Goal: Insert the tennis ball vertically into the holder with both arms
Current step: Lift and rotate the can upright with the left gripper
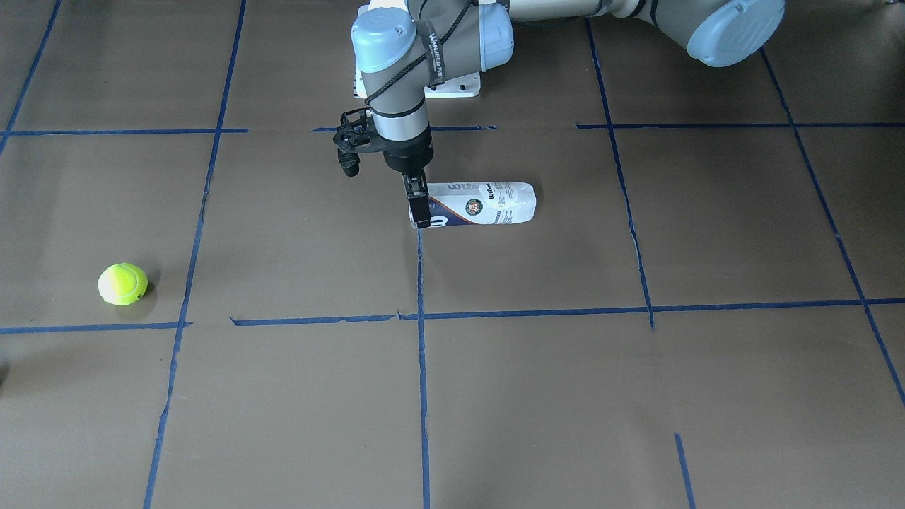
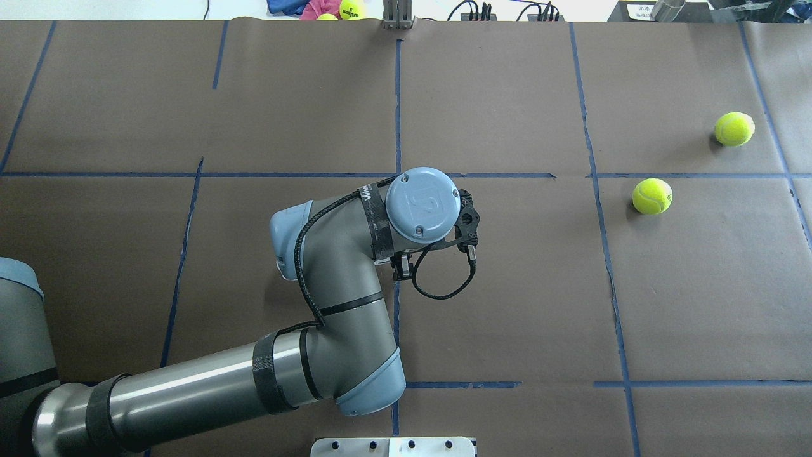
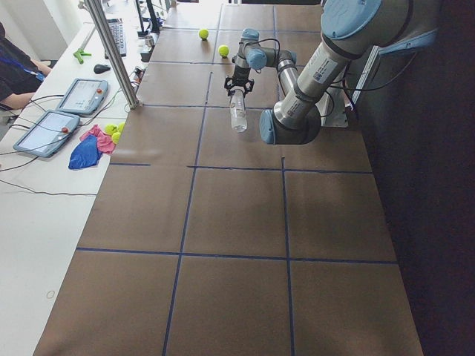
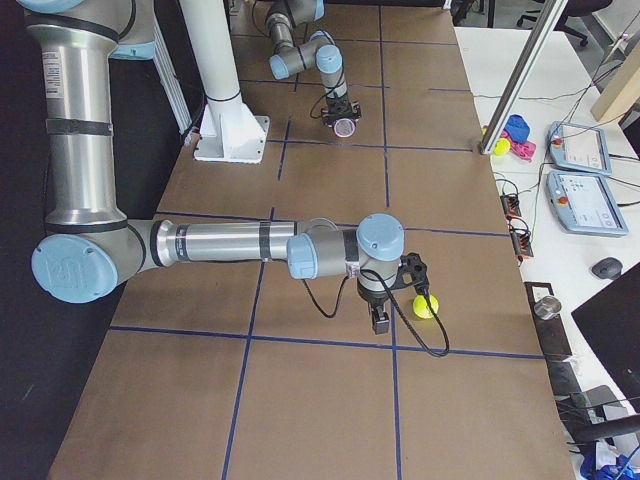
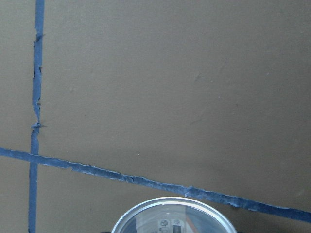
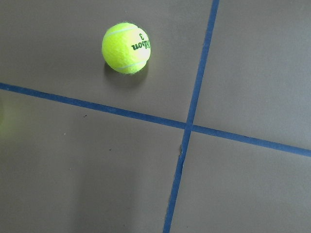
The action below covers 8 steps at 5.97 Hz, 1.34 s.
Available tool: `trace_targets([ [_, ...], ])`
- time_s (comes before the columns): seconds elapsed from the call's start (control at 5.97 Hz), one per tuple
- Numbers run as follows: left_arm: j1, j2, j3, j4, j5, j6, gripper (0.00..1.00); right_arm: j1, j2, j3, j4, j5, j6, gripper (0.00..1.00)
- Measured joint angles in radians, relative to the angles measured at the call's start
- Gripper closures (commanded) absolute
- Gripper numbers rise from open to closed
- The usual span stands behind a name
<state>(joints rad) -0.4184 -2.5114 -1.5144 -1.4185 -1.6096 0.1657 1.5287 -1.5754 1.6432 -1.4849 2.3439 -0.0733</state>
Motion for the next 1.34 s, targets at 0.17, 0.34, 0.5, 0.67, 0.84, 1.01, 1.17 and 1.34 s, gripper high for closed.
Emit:
trace_targets([
  [0.17,-0.021,0.001,-0.039,0.001,-0.007,0.000,0.21,-0.001,0.001,0.001,0.000,0.000,0.001,0.00],
  [0.34,-0.055,0.001,-0.084,-0.003,-0.039,-0.003,0.21,-0.001,0.004,0.001,0.000,0.000,0.001,0.00],
  [0.5,-0.101,0.000,-0.137,-0.021,-0.096,-0.018,0.21,-0.002,0.007,0.001,0.000,0.000,0.002,0.00],
  [0.67,-0.142,0.000,-0.176,-0.078,-0.159,-0.061,0.21,-0.002,0.008,0.001,0.000,0.000,0.002,0.00],
  [0.84,-0.173,0.001,-0.194,-0.185,-0.217,-0.138,0.21,-0.001,0.009,0.001,0.000,0.000,0.002,0.00],
  [1.01,-0.190,0.009,-0.199,-0.328,-0.250,-0.230,0.20,-0.001,0.009,0.001,0.000,0.000,0.002,0.00],
  [1.17,-0.197,0.035,-0.200,-0.508,-0.262,-0.332,0.20,-0.001,0.009,0.002,0.000,0.000,0.002,0.00],
  [1.34,-0.200,0.079,-0.199,-0.689,-0.265,-0.408,0.20,-0.002,0.009,0.003,0.000,0.000,0.003,0.00],
])
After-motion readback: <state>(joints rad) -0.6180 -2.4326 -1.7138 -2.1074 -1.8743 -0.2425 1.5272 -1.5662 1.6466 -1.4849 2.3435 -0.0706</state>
